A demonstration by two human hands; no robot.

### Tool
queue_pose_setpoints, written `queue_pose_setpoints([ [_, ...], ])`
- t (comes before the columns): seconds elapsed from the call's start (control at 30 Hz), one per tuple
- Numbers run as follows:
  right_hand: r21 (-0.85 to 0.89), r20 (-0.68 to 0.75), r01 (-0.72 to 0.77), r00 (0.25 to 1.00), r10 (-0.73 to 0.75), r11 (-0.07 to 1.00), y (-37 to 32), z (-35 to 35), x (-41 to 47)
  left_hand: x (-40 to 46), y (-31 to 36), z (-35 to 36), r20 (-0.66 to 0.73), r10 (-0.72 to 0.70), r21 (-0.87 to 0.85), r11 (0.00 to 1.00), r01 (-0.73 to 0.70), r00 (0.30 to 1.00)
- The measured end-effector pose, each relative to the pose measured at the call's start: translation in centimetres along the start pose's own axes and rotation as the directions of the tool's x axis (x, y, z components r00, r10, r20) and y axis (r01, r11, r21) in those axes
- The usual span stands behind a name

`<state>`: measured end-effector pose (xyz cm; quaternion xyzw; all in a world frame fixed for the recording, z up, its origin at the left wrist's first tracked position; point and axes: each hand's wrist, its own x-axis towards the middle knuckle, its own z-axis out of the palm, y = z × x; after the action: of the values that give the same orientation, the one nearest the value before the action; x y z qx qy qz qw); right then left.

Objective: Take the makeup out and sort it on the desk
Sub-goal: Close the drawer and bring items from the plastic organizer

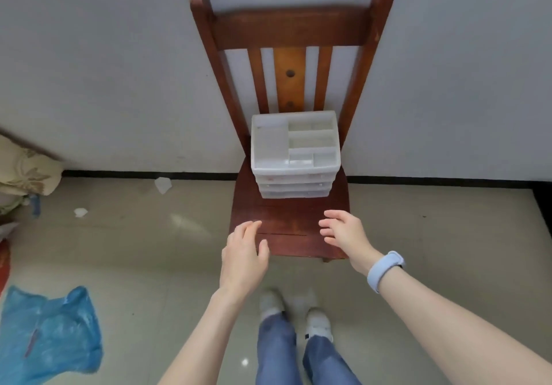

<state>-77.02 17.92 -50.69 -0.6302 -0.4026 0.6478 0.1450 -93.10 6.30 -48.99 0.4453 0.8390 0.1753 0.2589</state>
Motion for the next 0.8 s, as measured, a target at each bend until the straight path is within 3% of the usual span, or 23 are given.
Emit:
queue_pose_setpoints([
  [0.13,0.189,-0.002,-0.098,0.995,0.101,0.977,-0.6,2.7,6.7,8.1,-0.8,1.8,0.021,0.012,0.083,0.996,-0.013,1.000],
  [0.3,0.500,0.050,-0.202,0.978,0.204,0.842,-1.3,6.3,13.9,15.0,-2.0,4.7,0.139,0.228,0.257,0.931,-0.258,0.964],
  [0.5,0.832,0.096,-0.277,0.925,0.369,0.480,-2.2,8.5,18.5,18.6,-4.1,6.1,0.177,0.322,0.319,0.875,-0.364,0.930],
  [0.8,0.794,0.155,-0.319,0.929,0.337,0.516,2.1,7.9,15.4,18.8,-4.4,5.2,0.213,0.286,0.148,0.936,-0.320,0.934],
])
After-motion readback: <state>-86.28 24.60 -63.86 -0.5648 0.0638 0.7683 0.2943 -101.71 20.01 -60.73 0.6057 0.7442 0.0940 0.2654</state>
